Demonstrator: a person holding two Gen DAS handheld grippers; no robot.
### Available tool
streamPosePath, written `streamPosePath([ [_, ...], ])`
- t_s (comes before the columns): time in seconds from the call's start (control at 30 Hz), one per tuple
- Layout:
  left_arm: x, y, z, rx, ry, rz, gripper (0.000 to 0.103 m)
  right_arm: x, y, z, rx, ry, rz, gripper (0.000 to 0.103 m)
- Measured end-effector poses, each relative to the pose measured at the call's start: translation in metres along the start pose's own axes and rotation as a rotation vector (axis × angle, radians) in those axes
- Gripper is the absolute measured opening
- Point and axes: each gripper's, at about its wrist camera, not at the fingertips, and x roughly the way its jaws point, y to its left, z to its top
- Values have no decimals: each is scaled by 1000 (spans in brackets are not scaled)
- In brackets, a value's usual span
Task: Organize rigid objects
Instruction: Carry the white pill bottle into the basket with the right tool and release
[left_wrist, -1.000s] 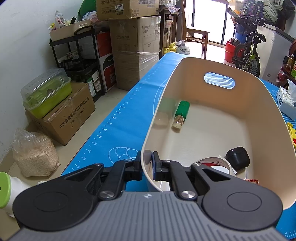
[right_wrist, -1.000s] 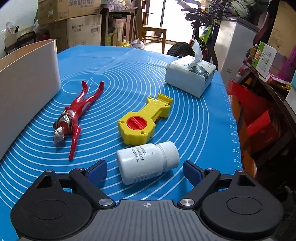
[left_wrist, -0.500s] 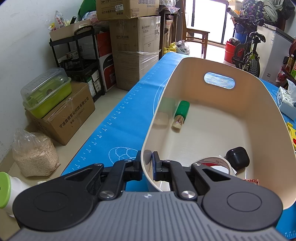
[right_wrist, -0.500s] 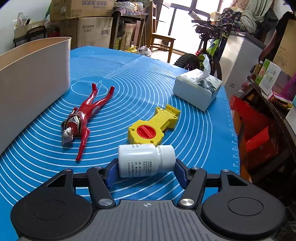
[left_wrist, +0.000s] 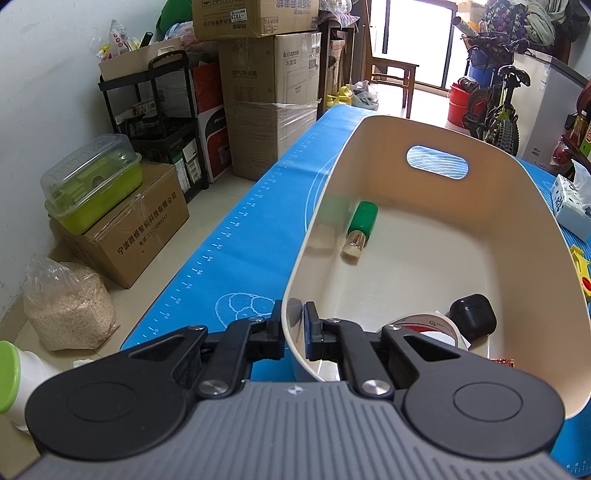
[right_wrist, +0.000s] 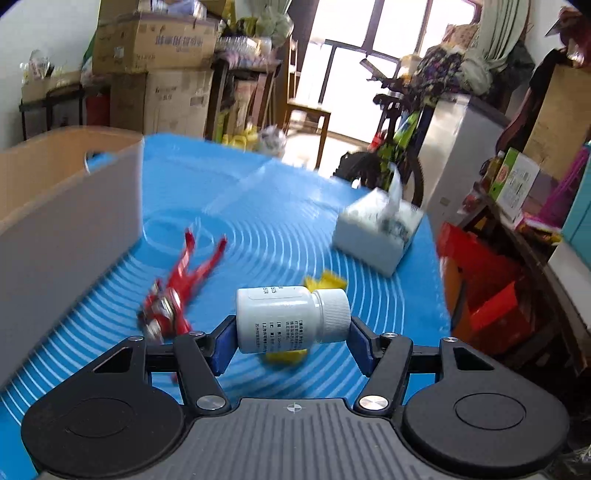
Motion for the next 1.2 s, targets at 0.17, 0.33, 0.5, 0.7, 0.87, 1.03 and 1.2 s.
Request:
streamPosePath([
  [0.17,0,0,0,1,-1,0,12,-20,11,22,42,-66,11,66],
  [0.33,0,0,0,-1,2,-2,12,-33,26,39,70,-109,44,66],
  [0.5,-1,0,1,-2,0,-6,12,-44,47,57,93,-151,92,66],
  [0.7,-1,3,2,-7,2,-12,12,-53,81,71,82,-183,160,66],
  [0.87,-2,3,2,-8,1,-16,12,-57,116,80,61,-196,230,66],
  [1.03,-2,3,2,-7,1,-15,11,-57,156,80,18,-180,308,66],
  [1.2,-1,2,2,-7,4,-21,11,-51,195,75,-71,-117,377,66],
])
